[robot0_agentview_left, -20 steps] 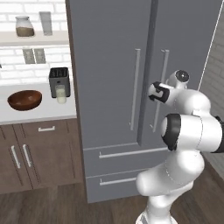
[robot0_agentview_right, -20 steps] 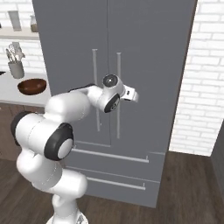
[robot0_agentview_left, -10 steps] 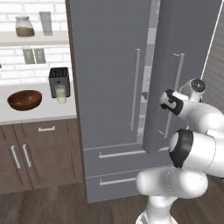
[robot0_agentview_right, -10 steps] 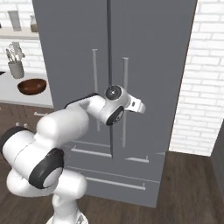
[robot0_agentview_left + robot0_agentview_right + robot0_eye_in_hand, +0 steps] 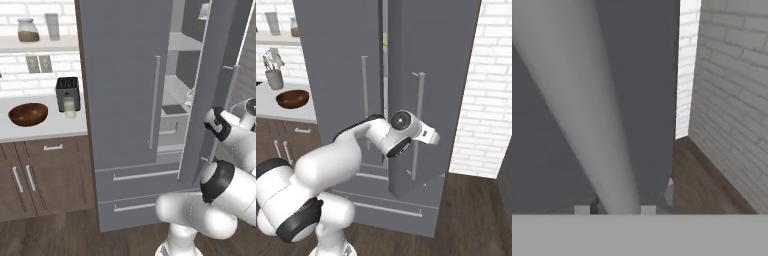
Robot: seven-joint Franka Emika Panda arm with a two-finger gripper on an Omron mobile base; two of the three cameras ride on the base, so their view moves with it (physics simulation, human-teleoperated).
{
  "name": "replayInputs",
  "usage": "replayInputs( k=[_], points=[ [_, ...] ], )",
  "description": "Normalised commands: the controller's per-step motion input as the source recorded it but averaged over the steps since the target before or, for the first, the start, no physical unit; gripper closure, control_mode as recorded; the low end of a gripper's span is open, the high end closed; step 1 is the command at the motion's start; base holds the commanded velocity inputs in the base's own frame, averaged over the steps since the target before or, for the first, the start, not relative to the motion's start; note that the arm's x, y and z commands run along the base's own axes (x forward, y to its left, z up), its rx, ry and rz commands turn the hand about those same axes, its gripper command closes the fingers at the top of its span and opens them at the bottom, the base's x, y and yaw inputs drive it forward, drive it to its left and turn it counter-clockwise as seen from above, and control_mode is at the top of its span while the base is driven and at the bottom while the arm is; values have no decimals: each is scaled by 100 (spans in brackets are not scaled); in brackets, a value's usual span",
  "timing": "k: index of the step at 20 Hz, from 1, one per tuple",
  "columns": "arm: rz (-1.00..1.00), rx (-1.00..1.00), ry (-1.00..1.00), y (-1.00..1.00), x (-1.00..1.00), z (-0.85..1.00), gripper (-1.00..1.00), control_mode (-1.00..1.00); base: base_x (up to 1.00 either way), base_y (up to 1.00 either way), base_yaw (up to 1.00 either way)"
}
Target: Grab a lemon wedge from the fridge and one ice cube from the ice bowl, and put them in the glass of lemonade.
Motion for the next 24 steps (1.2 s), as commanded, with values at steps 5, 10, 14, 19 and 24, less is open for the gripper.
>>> replayInputs(
  k=[5,10,14,19,24],
  points=[
    [-8,5,-1,-61,-51,14,100,-100,0,0,0],
    [-9,4,-1,-56,-44,3,100,-100,0,0,0],
    [-12,0,-3,-16,-28,7,100,-100,0,0,0],
    [-5,0,-10,0,-47,28,-100,-100,0,0,0],
    [-1,0,-13,6,-73,70,-100,-100,0,0,0]
  ],
)
